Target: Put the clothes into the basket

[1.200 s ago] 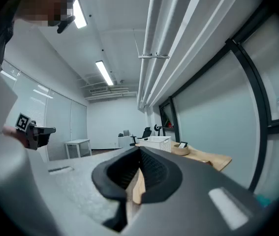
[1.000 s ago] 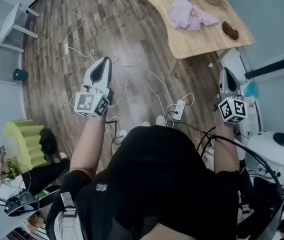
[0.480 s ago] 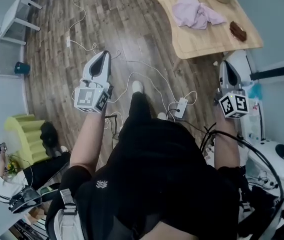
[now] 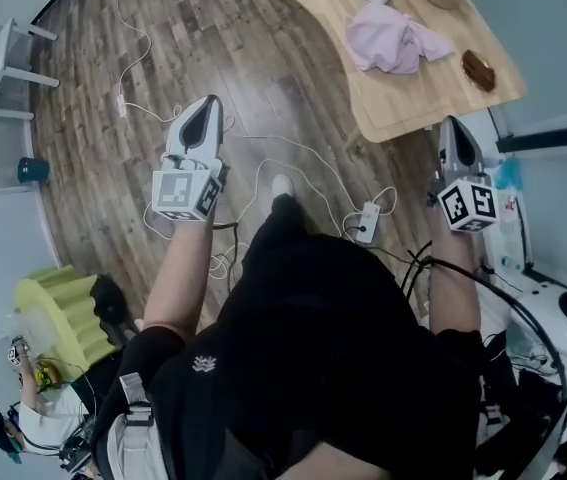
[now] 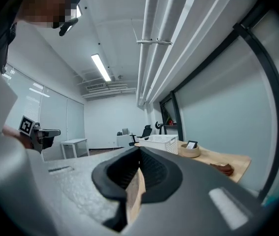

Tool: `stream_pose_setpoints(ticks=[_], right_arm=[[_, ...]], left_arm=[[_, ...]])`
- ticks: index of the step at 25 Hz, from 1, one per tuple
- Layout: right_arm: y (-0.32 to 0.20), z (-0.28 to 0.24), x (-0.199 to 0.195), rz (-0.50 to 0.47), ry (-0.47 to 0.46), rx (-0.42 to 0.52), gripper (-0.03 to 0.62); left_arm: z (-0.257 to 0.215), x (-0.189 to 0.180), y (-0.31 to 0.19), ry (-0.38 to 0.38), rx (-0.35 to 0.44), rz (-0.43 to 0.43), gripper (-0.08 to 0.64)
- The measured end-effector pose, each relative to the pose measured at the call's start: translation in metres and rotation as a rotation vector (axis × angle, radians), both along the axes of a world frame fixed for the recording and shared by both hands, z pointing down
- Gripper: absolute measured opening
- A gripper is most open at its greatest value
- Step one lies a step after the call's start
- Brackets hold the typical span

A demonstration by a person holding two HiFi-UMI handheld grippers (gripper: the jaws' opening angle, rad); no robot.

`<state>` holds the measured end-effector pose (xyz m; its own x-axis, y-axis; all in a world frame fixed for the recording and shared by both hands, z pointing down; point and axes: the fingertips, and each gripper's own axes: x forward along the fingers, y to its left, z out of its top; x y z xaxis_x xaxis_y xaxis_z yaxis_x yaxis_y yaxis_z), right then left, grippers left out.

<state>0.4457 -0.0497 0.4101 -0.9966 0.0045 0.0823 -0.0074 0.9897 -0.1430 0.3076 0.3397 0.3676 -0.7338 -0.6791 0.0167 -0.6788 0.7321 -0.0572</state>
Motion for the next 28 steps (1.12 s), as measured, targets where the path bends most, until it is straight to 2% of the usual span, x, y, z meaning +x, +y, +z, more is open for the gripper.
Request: stream_pose_setpoints(ticks=[6,10,16,19,23,28], right_arm=[[0.027,-0.008,-0.077,0.011,0.006,0.014,0.002],[0.038,-0.004,-0.119,0.044,0.041,0.035,0.002],[0.054,-0.003,-0.183,0.073,0.047,0.04,0.002],[0.064,-0.009,-0.207,0.062,0.046,0.05,0.002],[0.057,-0.004,-0.227,0.066,0.06,0.034,0.002],[0.062,-0.011,-0.263,0.053,0.018,-0.025,0.002]], left_arm=[[-0.004,-0.084,0.006,-0.062,-0.064,0.058,0.006],[-0.007,-0.13,0.012,-0.096,-0.063,0.113,0.006],[0.012,-0.199,0.033,-0.064,-0.041,0.13,0.006],[0.02,-0.224,0.034,-0.025,-0.034,0.13,0.006],[0.019,-0.244,0.022,-0.044,-0.037,0.155,0.006],[0.015,-0.273,0.019,-0.065,-0.033,0.172,0.006]])
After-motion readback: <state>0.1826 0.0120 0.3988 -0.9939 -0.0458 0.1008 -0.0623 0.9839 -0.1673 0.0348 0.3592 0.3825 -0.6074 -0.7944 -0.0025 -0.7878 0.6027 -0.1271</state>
